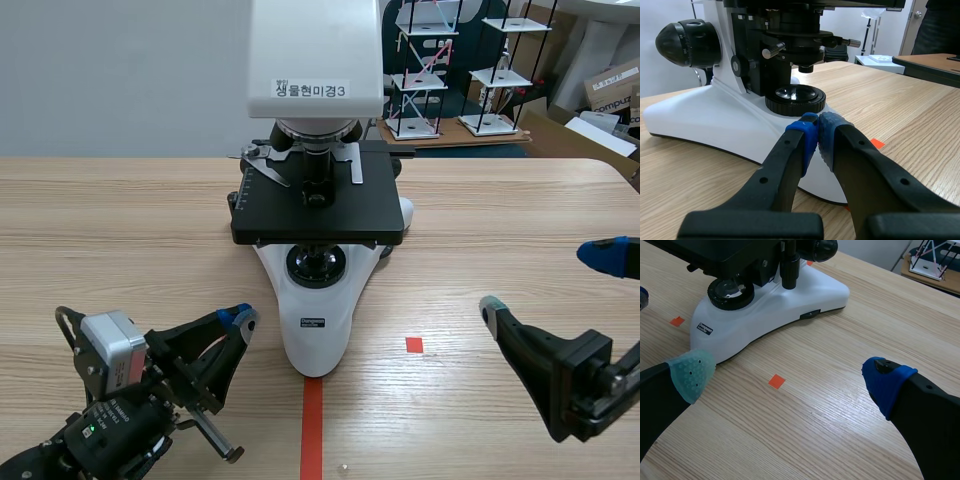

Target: Return to the home posture

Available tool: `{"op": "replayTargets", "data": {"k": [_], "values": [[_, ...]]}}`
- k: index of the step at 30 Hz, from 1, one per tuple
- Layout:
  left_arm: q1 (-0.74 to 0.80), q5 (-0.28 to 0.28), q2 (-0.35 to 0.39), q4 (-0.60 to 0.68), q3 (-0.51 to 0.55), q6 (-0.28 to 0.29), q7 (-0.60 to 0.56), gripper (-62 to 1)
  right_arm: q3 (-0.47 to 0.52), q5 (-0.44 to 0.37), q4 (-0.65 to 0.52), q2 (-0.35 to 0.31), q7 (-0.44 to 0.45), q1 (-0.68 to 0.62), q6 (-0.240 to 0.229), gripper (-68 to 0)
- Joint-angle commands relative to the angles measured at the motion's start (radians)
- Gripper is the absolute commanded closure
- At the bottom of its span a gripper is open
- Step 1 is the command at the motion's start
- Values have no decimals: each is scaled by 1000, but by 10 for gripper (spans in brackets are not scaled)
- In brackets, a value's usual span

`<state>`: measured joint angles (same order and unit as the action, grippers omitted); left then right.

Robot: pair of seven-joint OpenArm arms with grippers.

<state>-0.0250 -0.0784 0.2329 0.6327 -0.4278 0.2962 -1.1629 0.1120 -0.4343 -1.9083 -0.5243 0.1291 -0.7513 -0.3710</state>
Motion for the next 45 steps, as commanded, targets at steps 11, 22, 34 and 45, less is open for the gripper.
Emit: {"op": "replayTargets", "data": {"k": [11, 22, 34, 45], "values": [[-1, 6, -2, 13, 2, 2, -15, -40, 11, -7, -13, -13, 7, 0, 3, -655], [-1, 6, -2, 13, 2, 2, -15, -40, 11, -7, -13, -13, 8, 0, 3, -655], [-1, 6, -2, 13, 2, 2, -15, -40, 11, -7, -13, -13, 8, 0, 3, -655], [9, 7, 16, 14, 2, 2, -16, -58, 11, -7, -13, -13, 7, 0, 3, -655]]}}
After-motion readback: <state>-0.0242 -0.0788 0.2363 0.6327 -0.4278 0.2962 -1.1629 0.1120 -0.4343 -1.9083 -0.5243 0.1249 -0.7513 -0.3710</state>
